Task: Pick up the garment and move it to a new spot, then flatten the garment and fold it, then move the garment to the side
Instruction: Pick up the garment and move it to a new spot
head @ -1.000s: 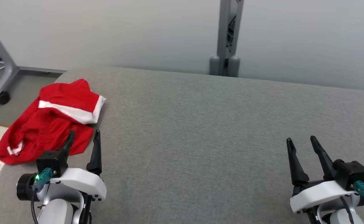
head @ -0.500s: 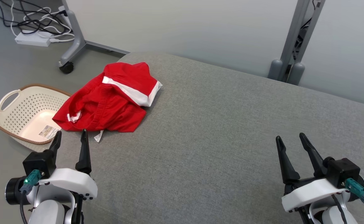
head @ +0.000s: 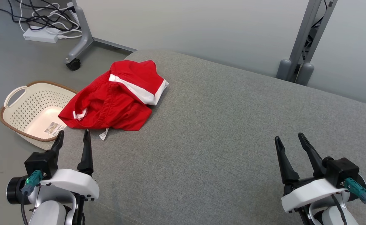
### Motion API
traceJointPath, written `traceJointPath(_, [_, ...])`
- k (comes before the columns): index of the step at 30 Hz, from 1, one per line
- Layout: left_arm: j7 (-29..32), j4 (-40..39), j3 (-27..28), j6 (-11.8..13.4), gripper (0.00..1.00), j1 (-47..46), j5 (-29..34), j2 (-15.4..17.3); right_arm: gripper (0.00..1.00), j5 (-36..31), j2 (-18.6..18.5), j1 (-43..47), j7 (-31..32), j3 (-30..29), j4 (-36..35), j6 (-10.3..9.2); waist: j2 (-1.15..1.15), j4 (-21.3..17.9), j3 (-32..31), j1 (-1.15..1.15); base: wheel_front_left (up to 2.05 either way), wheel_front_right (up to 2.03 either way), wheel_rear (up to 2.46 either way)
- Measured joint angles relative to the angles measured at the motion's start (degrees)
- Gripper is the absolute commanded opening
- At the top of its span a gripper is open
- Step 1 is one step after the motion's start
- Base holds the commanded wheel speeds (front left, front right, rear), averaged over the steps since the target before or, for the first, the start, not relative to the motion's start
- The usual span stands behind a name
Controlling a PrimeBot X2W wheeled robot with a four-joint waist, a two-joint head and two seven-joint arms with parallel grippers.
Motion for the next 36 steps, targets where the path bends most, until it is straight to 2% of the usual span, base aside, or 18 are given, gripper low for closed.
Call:
traceJointPath(4, [0.6,-0.5,0.0,-0.1,1.0,-0.2,-0.5,0.2,1.0,0.0,0.0,0.0,0.0,0.0,0.0,0.0,0.0,-0.1,0.1,0.0,0.0,0.0,0.0])
traceJointPath(7, [2.4,-2.8,-0.5,-1.6,1.0,-1.9,-1.5,0.7,1.0,0.1,0.0,0.0,0.0,-0.2,-0.2,0.0,0.0,-0.1,0.4,0.0,0.0,0.0,0.0])
traceJointPath(13, [11.3,-9.5,-0.7,-4.4,1.0,-12.4,-3.7,3.8,1.0,-0.5,0.0,-0.6,0.5,0.0,-1.0,0.0,0.0,-0.1,1.9,0.0,0.0,0.0,0.0])
traceJointPath(16, [17.9,-9.2,-0.7,-5.8,1.0,-18.9,-5.4,5.5,1.0,-1.0,0.0,-1.5,1.0,0.4,-1.8,0.0,0.0,-0.8,3.0,0.0,0.0,0.0,0.0])
traceJointPath(20, [26.5,-2.8,-0.5,-7.5,1.0,-26.9,-8.9,7.0,1.0,-2.0,0.0,-2.9,1.5,1.0,-2.6,0.0,0.0,-2.5,5.1,0.0,0.0,0.0,0.0])
traceJointPath(25, [32.9,10.3,0.0,-8.4,1.0,-33.5,-12.0,7.8,1.0,-3.0,0.0,-4.8,2.2,1.4,-3.6,0.0,0.0,-5.0,8.3,0.0,0.0,0.0,0.0])
traceJointPath(30, [34.3,22.5,-0.2,-9.5,1.0,-37.9,-13.4,8.9,1.0,-4.2,0.0,-6.1,3.0,1.7,-4.2,0.01,0.0,-7.6,11.7,0.0,0.0,0.0,0.0])
traceJointPath(36, [34.0,32.4,-0.1,-10.5,1.0,-41.3,-14.9,10.8,1.0,-5.0,0.0,-7.8,3.5,1.9,-5.0,0.0,0.0,-10.4,15.3,0.0,0.0,0.0,0.0])
